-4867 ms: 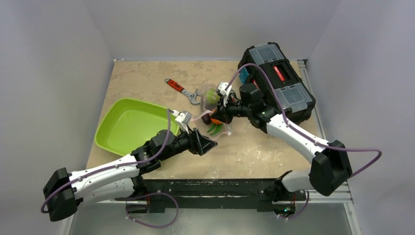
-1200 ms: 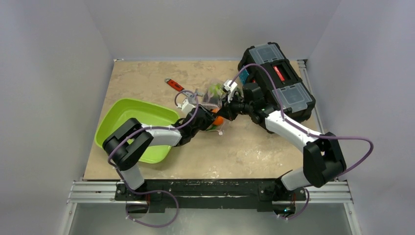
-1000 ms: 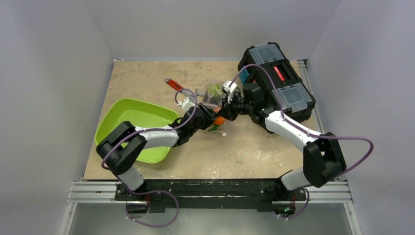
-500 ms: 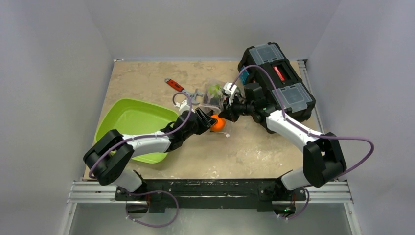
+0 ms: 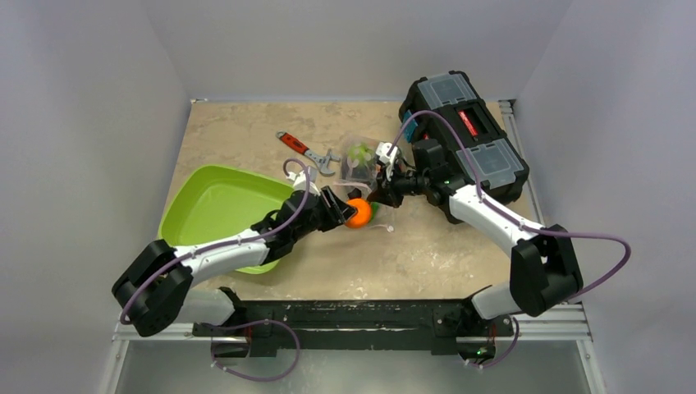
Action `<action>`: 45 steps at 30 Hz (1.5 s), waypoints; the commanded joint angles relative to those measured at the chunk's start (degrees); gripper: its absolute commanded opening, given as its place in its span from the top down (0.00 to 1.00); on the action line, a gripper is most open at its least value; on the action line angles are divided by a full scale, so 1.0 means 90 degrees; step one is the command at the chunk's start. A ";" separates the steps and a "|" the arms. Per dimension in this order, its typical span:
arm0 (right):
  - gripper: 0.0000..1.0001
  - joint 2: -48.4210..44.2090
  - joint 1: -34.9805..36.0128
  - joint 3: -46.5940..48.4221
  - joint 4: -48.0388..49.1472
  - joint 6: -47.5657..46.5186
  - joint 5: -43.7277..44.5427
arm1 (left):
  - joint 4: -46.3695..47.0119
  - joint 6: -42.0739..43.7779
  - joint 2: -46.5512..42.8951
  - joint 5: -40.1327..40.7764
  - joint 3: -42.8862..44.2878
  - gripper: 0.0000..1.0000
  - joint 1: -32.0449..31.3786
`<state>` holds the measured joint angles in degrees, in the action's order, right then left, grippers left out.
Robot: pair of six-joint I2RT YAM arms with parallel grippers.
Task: Open the zip-top bag and remove the fake food
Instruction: Pick up the fake fruit from the zipper food storage bag, then place the fake fruit in the bin.
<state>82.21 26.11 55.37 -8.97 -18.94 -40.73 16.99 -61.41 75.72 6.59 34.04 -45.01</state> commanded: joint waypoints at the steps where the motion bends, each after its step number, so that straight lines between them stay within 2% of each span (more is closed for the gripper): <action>1: 1.00 -0.0199 -0.0044 0.0130 -0.0072 -0.0234 -0.0357 | -0.0055 0.0538 -0.0556 -0.0225 -0.0175 1.00 0.0041; 11: 1.00 -0.0210 -0.0073 0.0127 -0.0152 -0.0357 -0.0507 | -0.0723 0.1333 -0.1846 -0.0384 -0.0666 1.00 0.0041; 20: 1.00 -0.0196 -0.0090 0.0117 -0.0159 -0.0386 -0.0509 | -0.1768 0.2042 -0.3118 -0.0344 -0.0861 1.00 0.0059; 30: 1.00 -0.0177 -0.0104 0.0117 -0.0180 -0.0407 -0.0504 | -0.3112 0.2376 -0.4233 0.0330 -0.0771 1.00 0.0114; 45: 1.00 -0.0153 -0.0124 0.0117 -0.0193 -0.0415 -0.0504 | -0.4357 0.2609 -0.4808 0.1448 -0.0410 1.00 0.0236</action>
<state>82.21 25.32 55.37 -10.11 -21.96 -43.29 -19.90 -39.33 33.69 15.33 27.14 -43.79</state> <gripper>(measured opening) 0.004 0.453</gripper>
